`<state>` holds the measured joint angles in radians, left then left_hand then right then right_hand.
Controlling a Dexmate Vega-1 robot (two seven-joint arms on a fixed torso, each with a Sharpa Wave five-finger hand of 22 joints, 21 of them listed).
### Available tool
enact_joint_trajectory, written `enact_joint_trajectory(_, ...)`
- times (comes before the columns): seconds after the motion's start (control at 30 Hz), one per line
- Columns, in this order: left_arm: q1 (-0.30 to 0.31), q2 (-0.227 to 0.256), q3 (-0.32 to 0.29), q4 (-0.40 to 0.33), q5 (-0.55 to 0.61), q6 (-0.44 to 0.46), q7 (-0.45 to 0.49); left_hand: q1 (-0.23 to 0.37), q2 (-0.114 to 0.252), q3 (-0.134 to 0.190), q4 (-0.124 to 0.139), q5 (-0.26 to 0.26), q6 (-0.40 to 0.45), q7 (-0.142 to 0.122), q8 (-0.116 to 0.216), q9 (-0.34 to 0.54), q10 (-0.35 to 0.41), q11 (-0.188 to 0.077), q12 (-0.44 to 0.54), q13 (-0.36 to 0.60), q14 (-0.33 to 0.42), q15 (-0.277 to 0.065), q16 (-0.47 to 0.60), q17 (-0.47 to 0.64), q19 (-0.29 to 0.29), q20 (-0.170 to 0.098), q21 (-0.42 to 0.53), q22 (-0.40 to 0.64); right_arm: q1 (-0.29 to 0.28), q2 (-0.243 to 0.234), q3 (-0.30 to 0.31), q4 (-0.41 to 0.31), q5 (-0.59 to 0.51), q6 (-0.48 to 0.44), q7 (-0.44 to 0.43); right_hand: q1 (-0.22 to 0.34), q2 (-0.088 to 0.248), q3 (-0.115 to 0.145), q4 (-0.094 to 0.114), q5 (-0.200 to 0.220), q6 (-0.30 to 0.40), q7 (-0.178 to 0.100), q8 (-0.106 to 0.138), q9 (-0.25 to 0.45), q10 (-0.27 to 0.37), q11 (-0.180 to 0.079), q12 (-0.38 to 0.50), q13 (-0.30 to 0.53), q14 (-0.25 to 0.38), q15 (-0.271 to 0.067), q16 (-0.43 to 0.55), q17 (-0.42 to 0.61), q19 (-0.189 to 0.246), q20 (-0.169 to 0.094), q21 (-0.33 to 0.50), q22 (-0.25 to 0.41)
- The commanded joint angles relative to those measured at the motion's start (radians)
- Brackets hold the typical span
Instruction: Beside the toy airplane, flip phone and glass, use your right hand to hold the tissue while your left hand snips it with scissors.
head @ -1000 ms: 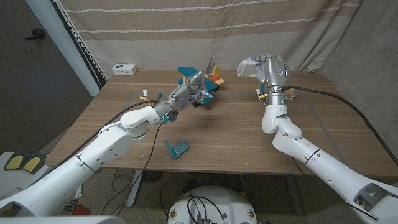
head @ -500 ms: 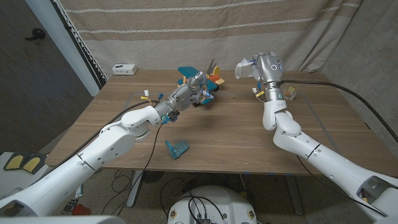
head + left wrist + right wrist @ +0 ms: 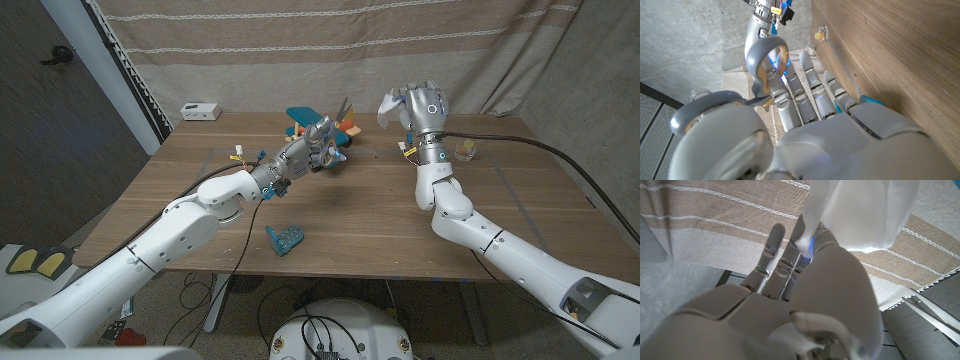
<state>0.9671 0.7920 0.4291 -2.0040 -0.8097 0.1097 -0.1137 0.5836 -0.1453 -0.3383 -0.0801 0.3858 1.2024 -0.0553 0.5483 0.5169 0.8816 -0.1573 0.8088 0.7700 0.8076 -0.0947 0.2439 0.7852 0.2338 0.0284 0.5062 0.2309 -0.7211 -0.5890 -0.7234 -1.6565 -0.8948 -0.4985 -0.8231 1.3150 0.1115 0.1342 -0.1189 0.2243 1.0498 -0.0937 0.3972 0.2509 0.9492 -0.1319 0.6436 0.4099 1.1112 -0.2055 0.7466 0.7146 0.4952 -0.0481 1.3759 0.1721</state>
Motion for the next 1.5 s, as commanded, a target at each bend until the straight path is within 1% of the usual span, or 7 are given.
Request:
enact_joint_trajectory(0.03, -0.007, -0.003, 0.013, 0.007, -0.007, 0.012, -0.013, 0.011, 0.001, -0.002, 0.008, 0.009, 0.002, 0.0, -0.004, 0.001, 0.06, -0.055, 0.01, 0.112, 0.003, -0.124, 0.001, 0.003, 0.008, -0.001, -0.003, 0.001, 0.034, 0.065, -0.036, 0.043, -0.022, -0.045, -0.034, -0.002, -0.014, 0.004, -0.011, -0.002, 0.019, 0.005, 0.005, -0.004, 0.146, -0.009, 0.012, 0.007, 0.006, -0.029, 0.013, 0.022, 0.016, -0.136, -0.011, 0.004)
enact_joint_trajectory(0.17, -0.01, -0.006, 0.017, 0.01, -0.008, 0.013, -0.015, 0.011, 0.001, -0.002, 0.008, 0.009, 0.003, 0.0, -0.004, 0.001, 0.06, -0.055, 0.009, 0.112, 0.003, -0.124, 0.001, 0.003, 0.007, -0.001, -0.004, 0.001, 0.043, 0.085, -0.046, 0.054, -0.025, -0.058, -0.056, -0.007, -0.026, 0.006, -0.016, 0.002, 0.026, 0.01, 0.007, -0.003, 0.159, 0.0, 0.016, 0.009, 0.004, -0.028, 0.022, 0.045, 0.037, -0.139, -0.003, 0.014)
enact_joint_trajectory(0.33, -0.013, -0.008, 0.021, 0.014, -0.009, 0.015, -0.02, 0.012, 0.001, -0.002, 0.008, 0.009, 0.003, 0.003, -0.004, 0.001, 0.059, -0.055, 0.009, 0.112, 0.002, -0.124, 0.001, 0.004, 0.007, -0.001, -0.004, 0.002, 0.053, 0.103, -0.054, 0.068, -0.023, -0.067, -0.084, -0.01, -0.032, 0.01, -0.019, 0.006, 0.034, 0.016, 0.006, -0.008, 0.165, 0.002, 0.015, 0.005, 0.006, -0.028, 0.029, 0.062, 0.044, -0.14, 0.001, 0.018)
enact_joint_trajectory(0.53, -0.025, -0.03, 0.033, 0.027, -0.011, 0.011, -0.027, 0.012, 0.001, -0.002, 0.008, 0.009, 0.0, 0.004, -0.004, 0.003, 0.058, -0.055, 0.009, 0.111, 0.002, -0.124, 0.0, 0.004, 0.007, -0.001, -0.004, 0.002, 0.067, 0.121, -0.064, 0.085, -0.018, -0.071, -0.11, -0.013, -0.036, 0.015, -0.022, 0.01, 0.04, 0.017, 0.004, -0.012, 0.167, 0.005, 0.017, 0.01, 0.006, -0.027, 0.035, 0.079, 0.046, -0.139, 0.002, 0.019)
enact_joint_trajectory(0.63, -0.028, -0.04, 0.038, 0.032, -0.01, 0.006, -0.027, 0.013, 0.002, -0.001, 0.008, 0.009, -0.002, 0.002, -0.004, 0.004, 0.059, -0.055, 0.009, 0.112, 0.001, -0.124, 0.0, 0.004, 0.007, -0.001, -0.005, 0.002, 0.074, 0.12, -0.073, 0.096, -0.017, -0.059, -0.123, -0.014, -0.038, 0.018, -0.024, 0.013, 0.042, 0.018, 0.005, -0.011, 0.167, 0.006, 0.019, 0.012, 0.007, -0.027, 0.037, 0.086, 0.044, -0.138, -0.004, 0.017)
enact_joint_trajectory(0.87, -0.047, -0.049, 0.05, 0.049, -0.011, 0.01, -0.046, 0.014, 0.002, -0.001, 0.008, 0.009, 0.0, 0.001, -0.005, 0.003, 0.059, -0.055, 0.009, 0.112, 0.0, -0.124, 0.0, 0.004, 0.007, 0.0, -0.005, 0.002, 0.082, 0.124, -0.089, 0.102, -0.012, -0.045, -0.131, -0.004, -0.054, 0.041, -0.038, 0.045, 0.049, 0.021, 0.011, 0.0, 0.17, 0.007, 0.037, 0.033, 0.008, -0.025, 0.047, 0.129, 0.051, -0.14, -0.032, 0.011)
enact_joint_trajectory(1.5, -0.069, -0.085, 0.065, 0.092, -0.006, -0.008, -0.062, 0.017, 0.002, -0.001, 0.008, 0.01, 0.002, 0.001, -0.007, 0.001, 0.055, -0.055, 0.007, 0.112, -0.001, -0.124, -0.001, 0.006, 0.006, 0.001, -0.007, 0.003, 0.074, 0.125, -0.104, 0.097, -0.009, -0.038, -0.142, -0.011, -0.076, 0.069, -0.04, 0.092, 0.061, 0.028, 0.021, 0.011, 0.173, 0.015, 0.063, 0.068, 0.005, -0.025, 0.056, 0.19, 0.051, -0.139, -0.042, 0.021)
